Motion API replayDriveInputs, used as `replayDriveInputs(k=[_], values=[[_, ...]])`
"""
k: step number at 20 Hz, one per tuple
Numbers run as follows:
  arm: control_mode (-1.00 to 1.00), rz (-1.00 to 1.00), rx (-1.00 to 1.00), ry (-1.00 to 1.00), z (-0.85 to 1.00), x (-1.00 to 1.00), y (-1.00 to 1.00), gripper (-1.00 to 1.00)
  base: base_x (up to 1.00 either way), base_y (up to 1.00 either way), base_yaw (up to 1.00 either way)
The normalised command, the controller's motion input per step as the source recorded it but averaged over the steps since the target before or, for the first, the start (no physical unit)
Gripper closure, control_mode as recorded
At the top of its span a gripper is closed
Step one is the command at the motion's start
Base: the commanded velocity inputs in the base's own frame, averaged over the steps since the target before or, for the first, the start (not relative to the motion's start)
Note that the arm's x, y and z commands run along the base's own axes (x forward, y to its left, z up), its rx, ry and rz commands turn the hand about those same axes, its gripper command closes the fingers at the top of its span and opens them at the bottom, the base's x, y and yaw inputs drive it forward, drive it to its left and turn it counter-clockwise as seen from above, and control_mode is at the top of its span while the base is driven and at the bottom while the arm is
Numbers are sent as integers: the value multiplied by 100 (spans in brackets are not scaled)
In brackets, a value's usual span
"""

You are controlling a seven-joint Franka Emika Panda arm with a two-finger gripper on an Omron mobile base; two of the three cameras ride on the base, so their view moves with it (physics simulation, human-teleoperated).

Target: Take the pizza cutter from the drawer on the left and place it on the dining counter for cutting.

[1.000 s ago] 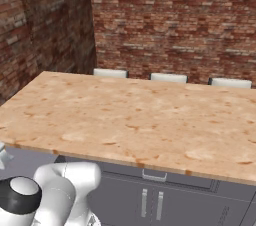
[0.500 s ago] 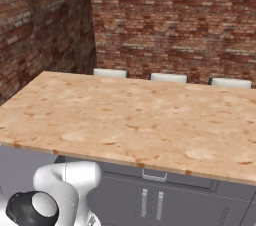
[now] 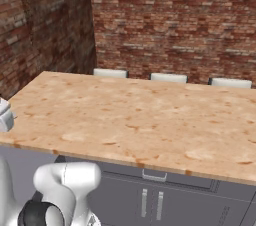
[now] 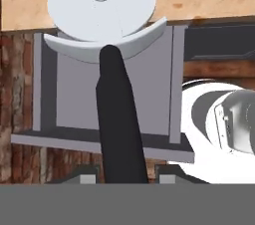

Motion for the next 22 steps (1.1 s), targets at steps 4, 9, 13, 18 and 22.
replayDriveInputs(k=[4, 9, 13, 18, 22], values=[[-100, 0, 0, -17, 15, 44, -72, 100, 0, 0, 0], [-100, 0, 0, -10, 0, 32, -98, 100, 0, 0, 0], [-100, 0, 0, -1, 0, 48, -91, 100, 0, 0, 0], [-100, 0, -6, -2, 0, 30, -79, 100, 0, 0, 0], [-100, 0, -12, -2, -4, 2, -79, 100, 0, 0, 0]])
